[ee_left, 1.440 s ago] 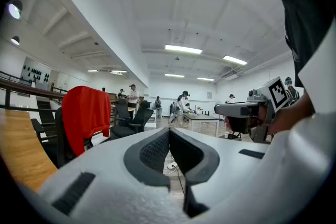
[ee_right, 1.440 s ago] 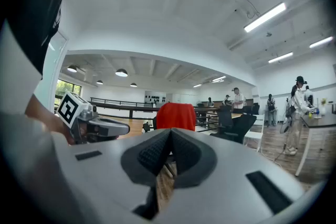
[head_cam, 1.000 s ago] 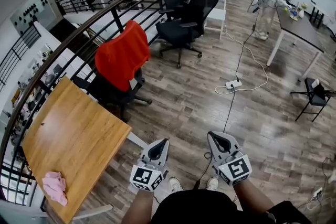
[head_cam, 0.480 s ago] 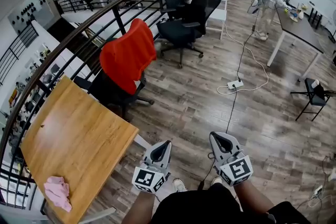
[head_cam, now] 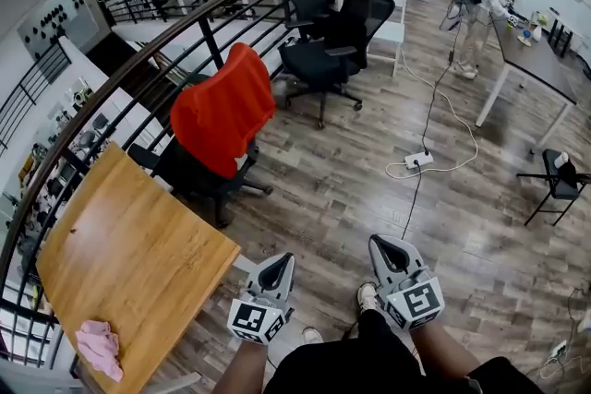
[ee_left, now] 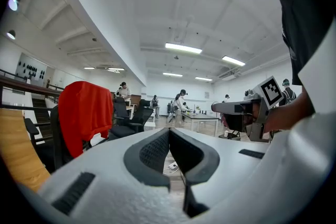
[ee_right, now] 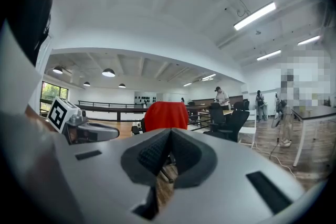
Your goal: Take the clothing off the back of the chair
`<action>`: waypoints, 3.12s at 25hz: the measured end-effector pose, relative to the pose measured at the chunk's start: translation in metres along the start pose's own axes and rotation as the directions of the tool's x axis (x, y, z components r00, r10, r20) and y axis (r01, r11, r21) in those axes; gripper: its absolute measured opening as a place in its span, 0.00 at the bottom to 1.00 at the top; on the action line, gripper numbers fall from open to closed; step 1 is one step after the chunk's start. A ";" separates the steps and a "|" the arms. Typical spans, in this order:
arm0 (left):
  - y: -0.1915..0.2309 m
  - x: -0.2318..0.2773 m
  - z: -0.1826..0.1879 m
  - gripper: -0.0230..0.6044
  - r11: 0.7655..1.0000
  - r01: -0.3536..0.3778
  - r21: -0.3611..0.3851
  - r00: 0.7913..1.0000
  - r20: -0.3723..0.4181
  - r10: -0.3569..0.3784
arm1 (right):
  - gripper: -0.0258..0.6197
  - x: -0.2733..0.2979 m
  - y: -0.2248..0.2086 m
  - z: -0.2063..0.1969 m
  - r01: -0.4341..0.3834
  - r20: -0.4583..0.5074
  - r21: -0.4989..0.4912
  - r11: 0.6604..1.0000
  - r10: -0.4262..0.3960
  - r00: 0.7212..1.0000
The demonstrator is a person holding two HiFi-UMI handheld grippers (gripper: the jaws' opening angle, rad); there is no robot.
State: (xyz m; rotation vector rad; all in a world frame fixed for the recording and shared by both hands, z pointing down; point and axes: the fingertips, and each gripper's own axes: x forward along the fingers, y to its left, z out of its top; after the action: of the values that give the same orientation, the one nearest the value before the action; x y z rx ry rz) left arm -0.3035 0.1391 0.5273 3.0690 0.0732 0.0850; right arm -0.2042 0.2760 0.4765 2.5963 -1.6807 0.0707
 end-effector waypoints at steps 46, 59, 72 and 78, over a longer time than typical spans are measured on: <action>0.290 0.250 0.055 0.06 0.899 -0.436 -0.048 0.896 0.071 0.439 | 0.05 0.415 -0.134 0.040 -0.460 -0.013 -0.064 0.886 0.460 0.888; 0.366 0.225 0.067 0.06 0.861 -0.509 -0.005 0.858 0.071 0.508 | 0.05 0.510 -0.090 0.054 -0.523 -0.001 -0.078 0.849 0.525 0.851; 0.386 0.210 0.078 0.06 0.793 -0.594 0.134 0.803 0.037 0.595 | 0.05 0.555 -0.096 0.060 -0.590 0.019 -0.035 0.806 0.591 0.806; 0.415 0.207 0.104 0.06 0.701 -0.704 0.115 0.710 0.077 0.700 | 0.05 0.599 -0.114 0.078 -0.651 0.028 -0.069 0.756 0.653 0.756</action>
State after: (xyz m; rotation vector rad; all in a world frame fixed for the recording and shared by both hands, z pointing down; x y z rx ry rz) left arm -0.0720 -0.2709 0.4644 3.0187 -1.1550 0.0774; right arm 0.1459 -0.2279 0.4352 1.8471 -2.4822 -0.0188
